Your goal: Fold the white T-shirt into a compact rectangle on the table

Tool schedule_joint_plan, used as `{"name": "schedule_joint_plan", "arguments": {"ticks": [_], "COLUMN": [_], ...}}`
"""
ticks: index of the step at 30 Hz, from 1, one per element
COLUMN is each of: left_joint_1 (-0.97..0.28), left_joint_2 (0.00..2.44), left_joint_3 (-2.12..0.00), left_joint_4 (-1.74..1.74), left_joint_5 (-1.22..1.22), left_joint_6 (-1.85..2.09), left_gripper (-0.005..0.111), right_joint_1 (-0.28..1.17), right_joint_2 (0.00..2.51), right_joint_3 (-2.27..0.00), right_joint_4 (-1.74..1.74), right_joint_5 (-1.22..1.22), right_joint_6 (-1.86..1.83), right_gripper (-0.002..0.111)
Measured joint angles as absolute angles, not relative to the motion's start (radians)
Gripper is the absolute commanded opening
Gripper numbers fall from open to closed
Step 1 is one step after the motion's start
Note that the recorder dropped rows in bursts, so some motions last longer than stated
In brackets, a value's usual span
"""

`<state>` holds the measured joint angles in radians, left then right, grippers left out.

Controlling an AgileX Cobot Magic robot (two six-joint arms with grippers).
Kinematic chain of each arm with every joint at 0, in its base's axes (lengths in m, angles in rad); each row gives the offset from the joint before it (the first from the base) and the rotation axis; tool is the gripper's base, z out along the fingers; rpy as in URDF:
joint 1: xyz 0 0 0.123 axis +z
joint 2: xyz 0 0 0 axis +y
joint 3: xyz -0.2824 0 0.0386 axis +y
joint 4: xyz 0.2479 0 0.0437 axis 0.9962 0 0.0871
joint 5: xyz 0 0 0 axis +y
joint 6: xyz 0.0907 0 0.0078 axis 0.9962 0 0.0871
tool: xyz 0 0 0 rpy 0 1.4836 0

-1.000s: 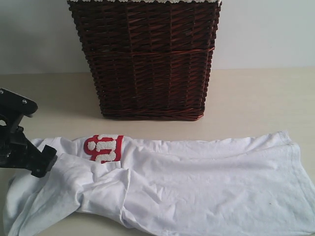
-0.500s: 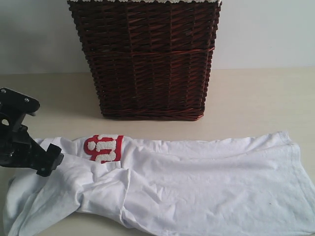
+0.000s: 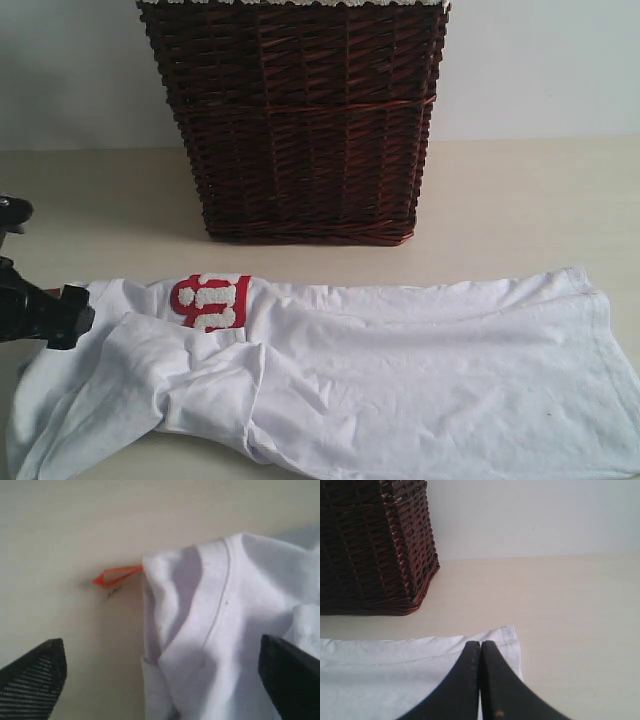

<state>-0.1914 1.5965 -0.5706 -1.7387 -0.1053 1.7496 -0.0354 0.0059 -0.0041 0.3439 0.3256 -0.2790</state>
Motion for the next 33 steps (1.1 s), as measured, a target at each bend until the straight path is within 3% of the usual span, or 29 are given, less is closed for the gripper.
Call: {"name": "schedule_joint_plan", "arguments": {"ticks": [4, 10, 24, 33], "left_joint_1": [-0.045, -0.033, -0.031, -0.031], "left_joint_2": [1.6, 1.509, 1.461, 1.489], "left_joint_3": [-0.528, -0.525, -0.525, -0.525], "left_joint_4": [-1.741, -1.739, -1.732, -1.311], "left_joint_5": [0.218, 0.384, 0.484, 0.472], "left_joint_6": [1.657, 1.649, 1.615, 1.228], "left_gripper": [0.105, 0.105, 0.105, 0.105], "right_joint_1": [-0.035, -0.035, -0.035, -0.035], "right_joint_2": [0.006, 0.006, 0.006, 0.006], "right_joint_3": [-0.004, -0.004, -0.004, -0.004], "right_joint_4": [0.344, 0.344, 0.344, 0.344], "right_joint_5": [0.326, 0.326, 0.326, 0.326], "right_joint_6": [-0.279, -0.279, -0.279, -0.279], "right_gripper": [0.0, 0.0, 0.0, 0.0]}}
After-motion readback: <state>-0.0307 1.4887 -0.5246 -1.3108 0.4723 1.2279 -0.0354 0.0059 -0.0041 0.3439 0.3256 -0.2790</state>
